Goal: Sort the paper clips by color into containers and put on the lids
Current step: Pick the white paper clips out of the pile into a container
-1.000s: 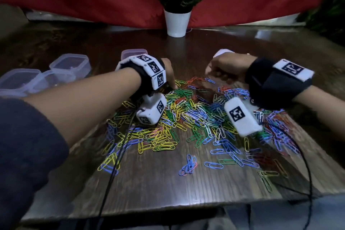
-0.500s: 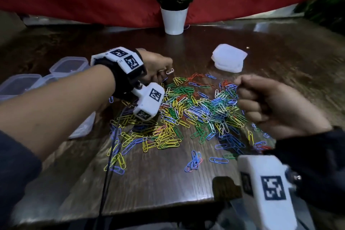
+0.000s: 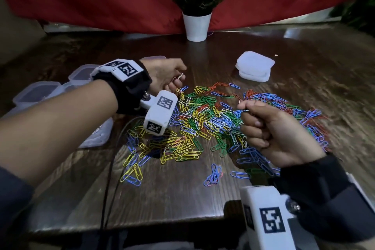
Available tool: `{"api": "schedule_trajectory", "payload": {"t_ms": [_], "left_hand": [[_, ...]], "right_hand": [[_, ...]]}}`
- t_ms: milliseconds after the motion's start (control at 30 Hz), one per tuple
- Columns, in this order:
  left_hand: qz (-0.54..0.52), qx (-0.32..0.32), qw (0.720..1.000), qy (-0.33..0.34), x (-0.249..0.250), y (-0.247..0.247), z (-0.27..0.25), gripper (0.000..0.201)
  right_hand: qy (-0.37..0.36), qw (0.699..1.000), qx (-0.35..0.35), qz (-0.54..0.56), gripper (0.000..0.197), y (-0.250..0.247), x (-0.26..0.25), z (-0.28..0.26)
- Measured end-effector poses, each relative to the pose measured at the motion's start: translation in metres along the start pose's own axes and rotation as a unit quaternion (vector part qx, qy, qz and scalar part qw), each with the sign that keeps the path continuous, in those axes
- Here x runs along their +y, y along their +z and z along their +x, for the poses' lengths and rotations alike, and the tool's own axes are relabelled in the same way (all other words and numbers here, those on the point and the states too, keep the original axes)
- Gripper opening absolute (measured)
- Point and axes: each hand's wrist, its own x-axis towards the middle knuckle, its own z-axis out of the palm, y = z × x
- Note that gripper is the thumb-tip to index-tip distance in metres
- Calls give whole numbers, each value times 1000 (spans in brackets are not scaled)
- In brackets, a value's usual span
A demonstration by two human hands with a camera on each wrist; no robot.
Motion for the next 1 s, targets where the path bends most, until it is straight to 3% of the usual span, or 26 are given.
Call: {"api": "schedule_trajectory", "payload": {"t_ms": [67,100,167,233,300,433,567,633,700,767,800,933,1000], "left_hand": [[121,47,991,13,0,7,-2,40],[218,73,973,29,0,11,-3,39],[396,121,907,73,0,20,-1,45],[465,136,871,78,2,25,2,42],[469,125,871,73,0,25,8,30],[422,115,897,61,-3,18,13,29],[398,90,913,-11,-4,8,16,35],[406,85,910,6,-5,2,13,26],[416,88,902,68,-6,-2,8,17],[437,83,888,118,-10,-4,7,21],[463,85,873,129,-11,-4,4,21],[521,117,830,162,-16,-5,2,16],[528,128,822,171,-18,-4,2,11]], "right_hand": [[-1,1000,3,0,27,1,1,1],[-2,1000,3,-3,27,2,1,1],[-5,1000,3,-13,27,4,1,1],[-10,1000,3,-19,27,5,2,0],[-10,1000,4,-17,27,4,2,0],[-9,1000,16,-23,26,1,2,1],[-13,999,19,-41,28,0,2,2],[-14,997,16,-76,28,2,-1,5],[-21,983,-1,-183,26,9,-8,13],[-40,937,-38,-344,25,23,-20,29],[-55,895,-60,-439,24,32,-27,41],[-121,657,-107,-736,11,75,-37,97],[-127,577,-116,-798,22,90,-32,119]]}}
